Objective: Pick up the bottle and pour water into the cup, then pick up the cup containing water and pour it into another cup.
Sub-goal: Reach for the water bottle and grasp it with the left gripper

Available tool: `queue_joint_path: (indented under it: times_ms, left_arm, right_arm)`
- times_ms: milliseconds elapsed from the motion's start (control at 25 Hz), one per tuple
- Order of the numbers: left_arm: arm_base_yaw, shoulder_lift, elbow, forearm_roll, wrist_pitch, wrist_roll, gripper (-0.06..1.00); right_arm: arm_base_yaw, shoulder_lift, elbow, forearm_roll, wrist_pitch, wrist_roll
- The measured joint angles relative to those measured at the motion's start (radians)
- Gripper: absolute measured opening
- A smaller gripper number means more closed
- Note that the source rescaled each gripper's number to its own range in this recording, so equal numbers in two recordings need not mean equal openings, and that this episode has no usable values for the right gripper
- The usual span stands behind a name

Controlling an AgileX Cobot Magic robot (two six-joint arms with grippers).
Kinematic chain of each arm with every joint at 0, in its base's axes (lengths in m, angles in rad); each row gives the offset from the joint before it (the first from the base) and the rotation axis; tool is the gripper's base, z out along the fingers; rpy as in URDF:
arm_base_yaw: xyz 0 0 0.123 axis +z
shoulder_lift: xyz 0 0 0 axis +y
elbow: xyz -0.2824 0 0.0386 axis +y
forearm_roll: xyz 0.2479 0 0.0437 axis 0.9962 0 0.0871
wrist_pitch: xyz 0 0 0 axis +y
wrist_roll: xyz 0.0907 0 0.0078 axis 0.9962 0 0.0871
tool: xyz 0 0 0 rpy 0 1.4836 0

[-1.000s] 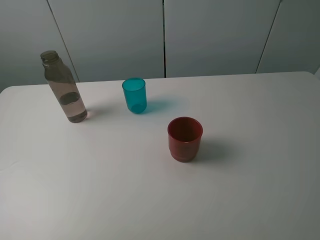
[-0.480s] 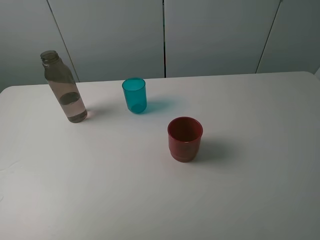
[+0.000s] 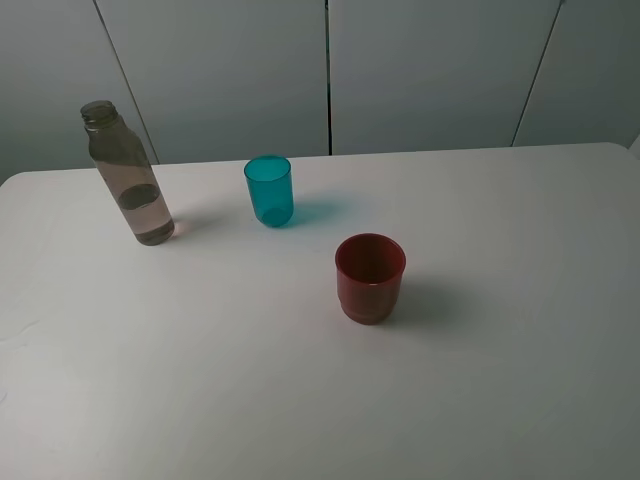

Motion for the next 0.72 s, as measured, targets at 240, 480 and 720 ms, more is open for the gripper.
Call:
queue_joint_path:
  times_ms: [240,480,720]
  left_arm:
    - [0.000,0.116,0.073,-0.115,-0.222,0.110,0.94]
    - [0.000,0.142,0.223,-0.177,-0.419,0.172,0.94]
    - [-0.002,0.197,0.322,-0.178,-0.563,0.177,0.94]
  right_arm:
    - [0.000,0.000,0.000,0.000,0.000,0.000]
    - [0.000,0.000,0.000,-0.002,0.000,0.000]
    - [0.000,0.000,0.000,-0.002,0.000,0.000]
